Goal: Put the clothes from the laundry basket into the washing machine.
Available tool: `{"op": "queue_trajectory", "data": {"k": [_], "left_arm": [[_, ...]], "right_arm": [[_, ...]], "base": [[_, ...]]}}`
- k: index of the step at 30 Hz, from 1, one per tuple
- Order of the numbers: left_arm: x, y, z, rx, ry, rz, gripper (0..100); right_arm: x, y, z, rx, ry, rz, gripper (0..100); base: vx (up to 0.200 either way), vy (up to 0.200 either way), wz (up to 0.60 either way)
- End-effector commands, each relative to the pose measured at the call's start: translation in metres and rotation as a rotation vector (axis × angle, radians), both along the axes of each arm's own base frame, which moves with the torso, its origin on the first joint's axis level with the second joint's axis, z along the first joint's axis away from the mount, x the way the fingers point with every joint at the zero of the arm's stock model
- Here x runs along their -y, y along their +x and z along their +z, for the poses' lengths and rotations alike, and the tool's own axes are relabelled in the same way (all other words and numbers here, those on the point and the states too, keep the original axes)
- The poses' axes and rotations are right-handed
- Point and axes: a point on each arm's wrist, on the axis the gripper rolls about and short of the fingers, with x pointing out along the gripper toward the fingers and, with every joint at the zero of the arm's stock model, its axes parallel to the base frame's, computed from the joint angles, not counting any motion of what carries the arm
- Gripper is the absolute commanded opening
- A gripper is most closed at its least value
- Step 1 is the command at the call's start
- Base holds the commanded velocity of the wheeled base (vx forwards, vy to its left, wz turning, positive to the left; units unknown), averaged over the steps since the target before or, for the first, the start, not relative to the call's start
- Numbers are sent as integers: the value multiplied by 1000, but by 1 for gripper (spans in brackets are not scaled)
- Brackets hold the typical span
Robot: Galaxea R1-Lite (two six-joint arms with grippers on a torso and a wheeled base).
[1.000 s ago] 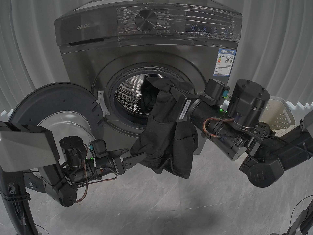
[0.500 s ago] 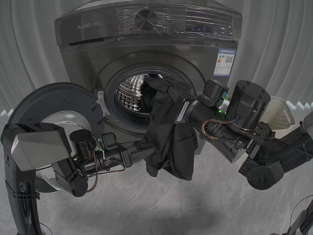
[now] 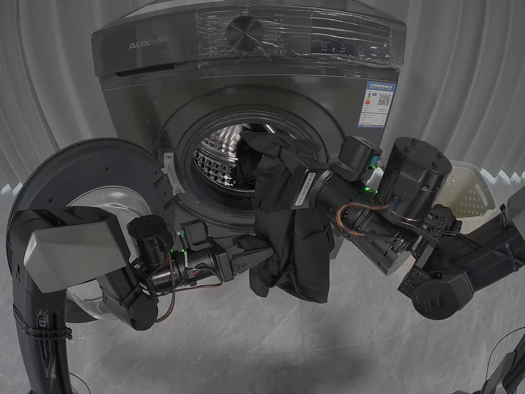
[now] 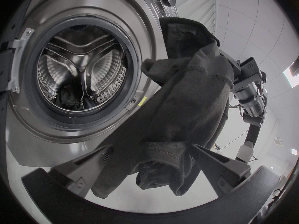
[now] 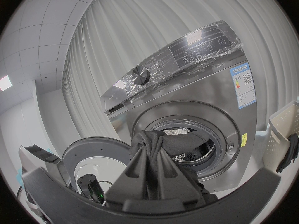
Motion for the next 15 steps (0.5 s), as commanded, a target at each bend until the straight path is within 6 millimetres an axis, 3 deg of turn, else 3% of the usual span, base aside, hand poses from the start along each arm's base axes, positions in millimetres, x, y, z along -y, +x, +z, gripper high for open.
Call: {"op": "queue_trajectory", "data": {"k": [1,9,11,15], "left_arm": [[5,-2,0,1,-3,-13,0],[-3,-11,11,4,-1,35,0],[-17,-38,39,27,-9,67,0],[-32,-67,61,50,-15,184,0]], "right_arm": [[-1,1,-2,-3,-3,0,0],[0,1,-2,-5,-5,-3,0],[2,9,-8,-16,-16,-23,0],[8,22,-16,-29,-32,-61,0]], "base": [[0,0,0],[0,0,0],[0,0,0],[0,0,0]]}}
